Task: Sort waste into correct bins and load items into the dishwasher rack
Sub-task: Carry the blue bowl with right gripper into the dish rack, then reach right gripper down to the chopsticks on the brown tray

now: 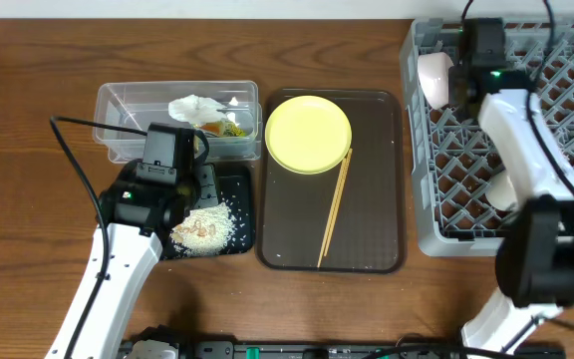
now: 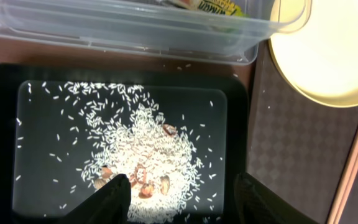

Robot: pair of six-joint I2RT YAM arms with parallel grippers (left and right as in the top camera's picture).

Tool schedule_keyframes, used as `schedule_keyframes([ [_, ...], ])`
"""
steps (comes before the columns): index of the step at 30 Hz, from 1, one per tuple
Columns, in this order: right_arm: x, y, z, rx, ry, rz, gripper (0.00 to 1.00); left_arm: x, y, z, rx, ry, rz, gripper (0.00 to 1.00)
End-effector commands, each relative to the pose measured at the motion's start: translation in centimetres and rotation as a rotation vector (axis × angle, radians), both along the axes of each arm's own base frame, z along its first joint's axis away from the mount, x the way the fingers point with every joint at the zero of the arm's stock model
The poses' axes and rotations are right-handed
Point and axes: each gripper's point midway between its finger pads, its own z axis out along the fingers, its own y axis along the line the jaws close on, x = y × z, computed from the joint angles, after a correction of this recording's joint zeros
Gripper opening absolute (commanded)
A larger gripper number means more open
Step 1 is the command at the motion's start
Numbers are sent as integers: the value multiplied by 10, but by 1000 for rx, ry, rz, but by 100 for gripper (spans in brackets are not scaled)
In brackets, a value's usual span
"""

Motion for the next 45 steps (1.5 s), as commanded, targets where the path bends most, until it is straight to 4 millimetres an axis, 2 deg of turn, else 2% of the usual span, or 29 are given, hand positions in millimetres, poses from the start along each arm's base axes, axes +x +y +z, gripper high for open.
schedule_keyframes([
  [1, -19, 76, 4, 350, 43, 162, 63, 1, 2, 1, 12, -4, 0, 57],
  [3, -43, 109, 0, 505, 136, 209, 62, 1, 2, 1, 12, -4, 0, 57],
  [5, -64, 132, -5, 598, 227, 238, 62, 1, 2, 1, 12, -4, 0, 57],
  [10, -108, 177, -29, 621, 417, 297, 57, 1, 2, 1, 12, -4, 0, 57],
  [18, -157, 219, -90, 552, 523, 178, 55, 1, 2, 1, 12, -4, 0, 57],
  [23, -168, 228, -123, 491, 464, 109, 52, 1, 2, 1, 12, -4, 0, 57],
  [32, -181, 230, -153, 381, 380, 97, 50, 1, 2, 1, 12, -3, 0, 57],
  [35, -186, 226, -156, 371, 378, 61, 49, 1, 2, 1, 12, -3, 0, 57],
  [41, -182, 224, -155, 366, 362, 54, 50, 1, 2, 1, 12, -3, 0, 57],
  [45, -176, 228, -143, 372, 339, 88, 52, 1, 2, 1, 12, -3, 0, 57],
])
